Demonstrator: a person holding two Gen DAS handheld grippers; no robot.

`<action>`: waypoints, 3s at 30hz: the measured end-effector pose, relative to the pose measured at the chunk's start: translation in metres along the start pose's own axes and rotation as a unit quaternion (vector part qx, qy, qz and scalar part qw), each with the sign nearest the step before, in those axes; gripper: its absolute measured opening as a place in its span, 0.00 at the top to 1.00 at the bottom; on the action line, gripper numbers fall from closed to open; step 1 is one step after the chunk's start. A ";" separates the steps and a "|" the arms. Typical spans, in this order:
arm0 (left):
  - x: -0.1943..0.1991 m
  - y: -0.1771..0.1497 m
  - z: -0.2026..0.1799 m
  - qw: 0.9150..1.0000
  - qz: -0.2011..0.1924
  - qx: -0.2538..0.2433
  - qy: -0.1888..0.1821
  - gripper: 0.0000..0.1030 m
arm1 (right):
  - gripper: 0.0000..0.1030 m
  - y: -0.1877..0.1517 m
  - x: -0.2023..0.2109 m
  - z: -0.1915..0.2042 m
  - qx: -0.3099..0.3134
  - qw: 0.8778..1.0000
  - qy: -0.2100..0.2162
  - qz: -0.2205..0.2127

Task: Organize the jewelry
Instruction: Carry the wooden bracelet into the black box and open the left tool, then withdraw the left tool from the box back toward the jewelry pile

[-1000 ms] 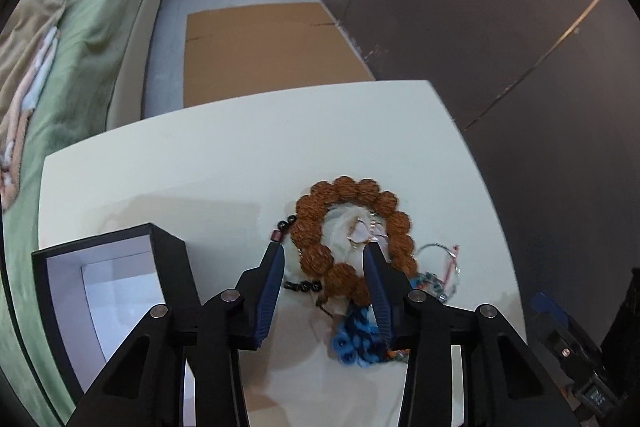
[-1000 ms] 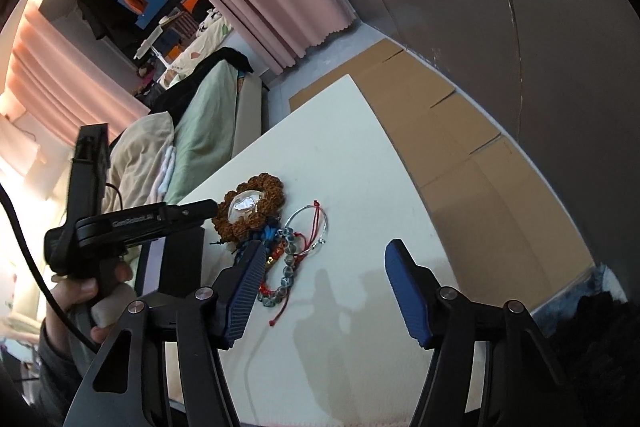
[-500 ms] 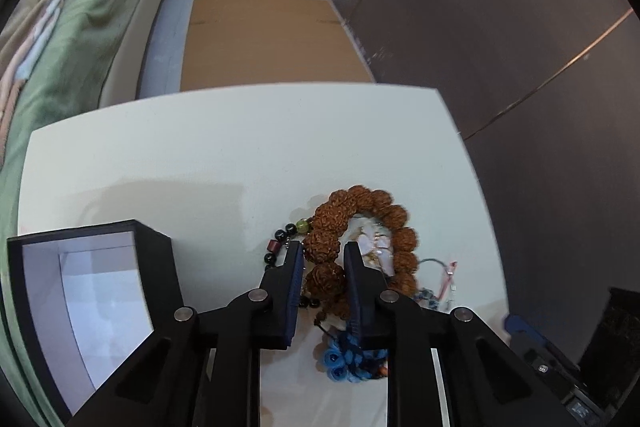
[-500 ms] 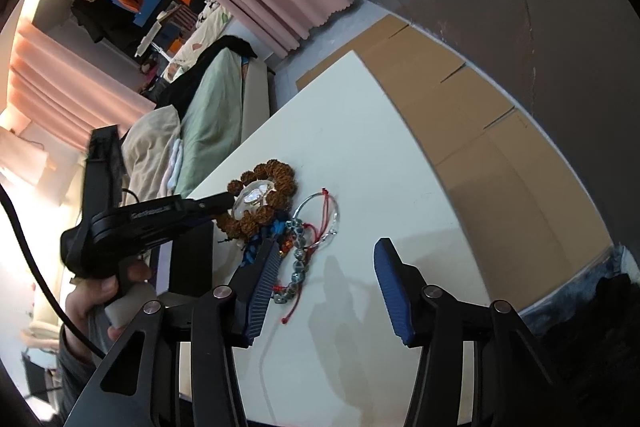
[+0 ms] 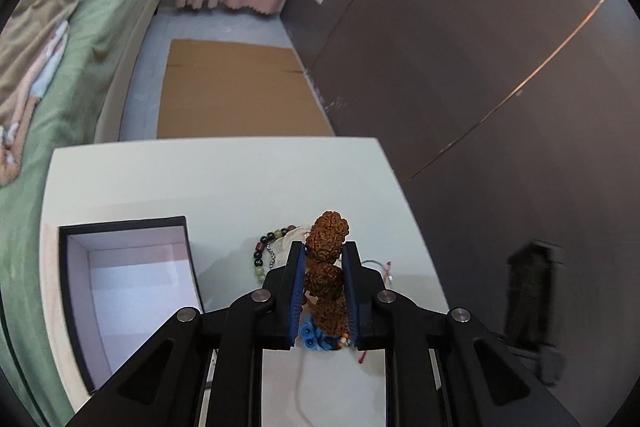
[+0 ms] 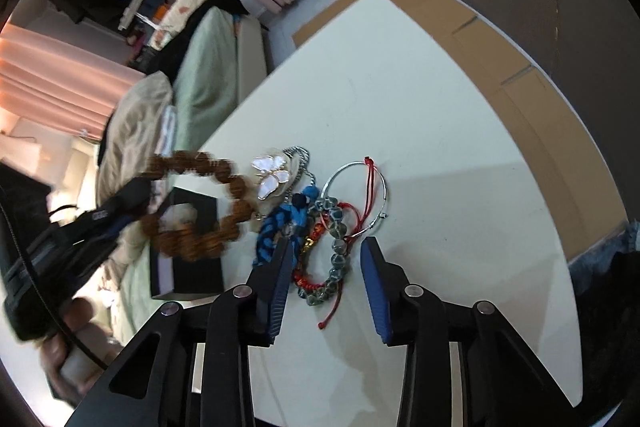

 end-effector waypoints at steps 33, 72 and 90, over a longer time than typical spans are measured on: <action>0.078 -0.007 0.092 0.996 -0.055 0.071 -0.007 0.82 | 0.90 0.006 0.015 0.145 0.147 0.988 0.011 -0.036; 0.073 -0.002 0.078 0.995 -0.061 0.066 0.032 0.20 | 0.27 0.019 0.043 0.151 0.192 0.977 -0.067 -0.070; -0.009 -0.014 -0.002 0.999 0.029 0.001 0.036 0.35 | 0.31 0.022 0.066 0.049 0.066 0.994 -0.052 -0.065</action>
Point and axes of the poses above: each gripper's, at about its wrist camera, not at the fingertips, and x roughly against the way its jaws point, z to its left, y to its top, the point moved 6 cm from there along -x, roughly the way its jaws point, and after that the axes turned 13 degrees about y, right-handed, at the moved point
